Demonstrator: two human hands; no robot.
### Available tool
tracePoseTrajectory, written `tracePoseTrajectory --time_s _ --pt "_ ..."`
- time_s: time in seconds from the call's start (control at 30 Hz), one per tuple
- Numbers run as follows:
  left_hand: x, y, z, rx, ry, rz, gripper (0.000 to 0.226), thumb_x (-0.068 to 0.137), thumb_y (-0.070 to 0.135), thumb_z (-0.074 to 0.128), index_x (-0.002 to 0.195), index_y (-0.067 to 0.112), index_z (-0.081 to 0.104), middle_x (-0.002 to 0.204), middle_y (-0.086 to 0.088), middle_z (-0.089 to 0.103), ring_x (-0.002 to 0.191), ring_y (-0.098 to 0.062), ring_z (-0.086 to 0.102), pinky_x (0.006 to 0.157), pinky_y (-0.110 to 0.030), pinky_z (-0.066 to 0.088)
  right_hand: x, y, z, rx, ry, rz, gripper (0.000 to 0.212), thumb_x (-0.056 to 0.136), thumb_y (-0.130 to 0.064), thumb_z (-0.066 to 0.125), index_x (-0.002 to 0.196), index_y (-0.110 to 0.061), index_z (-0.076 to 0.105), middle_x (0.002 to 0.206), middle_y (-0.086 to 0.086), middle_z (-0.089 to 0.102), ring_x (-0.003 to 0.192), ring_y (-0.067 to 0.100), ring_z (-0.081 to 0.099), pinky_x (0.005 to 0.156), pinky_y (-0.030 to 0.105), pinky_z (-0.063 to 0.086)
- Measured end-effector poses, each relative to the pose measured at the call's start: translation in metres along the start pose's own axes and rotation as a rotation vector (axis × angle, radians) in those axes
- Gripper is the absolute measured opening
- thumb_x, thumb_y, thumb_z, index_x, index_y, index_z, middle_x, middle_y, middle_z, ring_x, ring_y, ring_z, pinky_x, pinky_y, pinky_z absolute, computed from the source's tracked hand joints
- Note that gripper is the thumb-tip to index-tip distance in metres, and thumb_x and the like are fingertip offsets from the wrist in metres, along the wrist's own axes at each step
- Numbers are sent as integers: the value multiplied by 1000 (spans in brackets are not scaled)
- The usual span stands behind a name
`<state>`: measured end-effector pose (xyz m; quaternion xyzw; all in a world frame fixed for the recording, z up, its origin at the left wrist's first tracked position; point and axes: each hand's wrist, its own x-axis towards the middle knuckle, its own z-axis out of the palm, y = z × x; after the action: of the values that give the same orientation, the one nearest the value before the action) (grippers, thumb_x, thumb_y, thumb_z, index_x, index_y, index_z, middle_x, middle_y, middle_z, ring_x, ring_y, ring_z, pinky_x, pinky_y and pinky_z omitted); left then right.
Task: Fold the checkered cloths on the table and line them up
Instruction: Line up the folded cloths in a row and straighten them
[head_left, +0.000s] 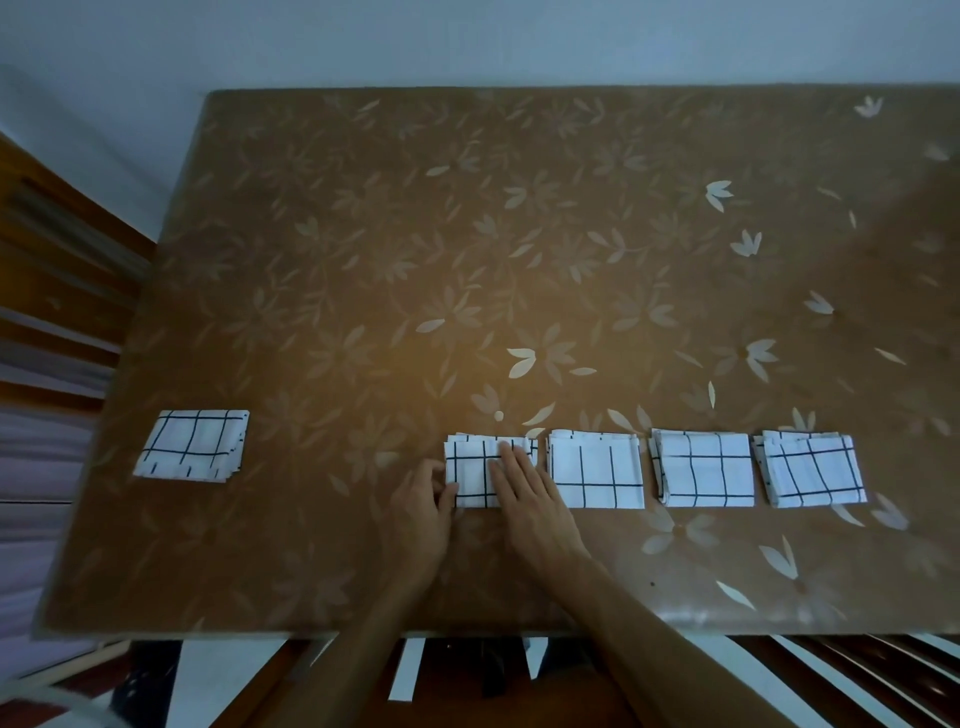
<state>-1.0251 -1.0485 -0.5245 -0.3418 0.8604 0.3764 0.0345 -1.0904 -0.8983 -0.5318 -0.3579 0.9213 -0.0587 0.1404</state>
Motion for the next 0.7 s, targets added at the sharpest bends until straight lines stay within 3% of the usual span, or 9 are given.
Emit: tracePoseTrajectory --time_s 0.1,0.13,0.2,0.23,0.3,0.4,0.47,0.57,0.7 --pt "-10 -5 3 -68 -30 -30 11 95 33 63 103 28 58 87 13 64 83 -7 62 77 -26 53 -9 -2 2 18 0 17 56 80 -22 68 133 -7 59 145 14 51 134 29 47 101 42 42" --pt "-13 -7 3 -86 -35 -41 10 95 35 62 102 30 57 87 13 64 84 -7 63 78 -28 55 -13 -2 2 35 -1 16 52 82 -24 61 131 -8 62 143 13 54 131 28 52 99 42 46" --pt "-14 -8 3 -98 -27 -33 11 95 37 62 102 31 56 89 13 64 86 -9 64 78 -27 54 -18 -2 3 67 1 2 56 79 -24 68 132 -8 61 143 13 53 131 29 51 101 42 48" --pt "-15 -6 3 -82 -3 -20 13 95 37 62 105 29 57 93 13 63 88 -11 63 78 -24 50 -20 -2 3 57 11 0 59 77 -24 71 133 -8 59 144 14 52 134 29 49 107 43 43" --pt "-15 3 -1 46 108 29 27 93 35 66 115 22 59 102 9 60 91 -13 60 77 -22 43 -18 -2 0 15 42 4 53 86 -24 52 136 -6 56 146 15 50 138 30 43 120 43 23" --pt "-9 -2 5 406 251 440 50 76 29 84 118 16 61 103 -7 68 87 -21 66 66 -28 55 -16 -4 -3 27 -56 15 59 88 -25 31 142 -5 47 150 14 44 139 29 42 116 39 8" --pt "-2 -16 13 521 147 652 59 67 24 91 119 14 64 113 -13 67 98 -25 66 74 -32 58 -17 -4 0 31 -95 13 62 88 -27 29 146 -6 35 152 14 42 139 29 43 115 40 8" --pt "6 -30 19 554 42 659 60 65 21 91 119 12 65 120 -16 66 103 -31 67 80 -38 58 -19 1 0 47 -99 61 62 88 -26 27 146 -6 28 151 16 42 140 30 41 115 42 8" --pt "7 -27 23 568 33 641 63 66 22 90 121 12 62 121 -17 65 104 -31 65 79 -39 58 -18 7 -4 4 -111 64 62 89 -27 24 146 -4 27 151 19 41 141 32 39 116 44 4"
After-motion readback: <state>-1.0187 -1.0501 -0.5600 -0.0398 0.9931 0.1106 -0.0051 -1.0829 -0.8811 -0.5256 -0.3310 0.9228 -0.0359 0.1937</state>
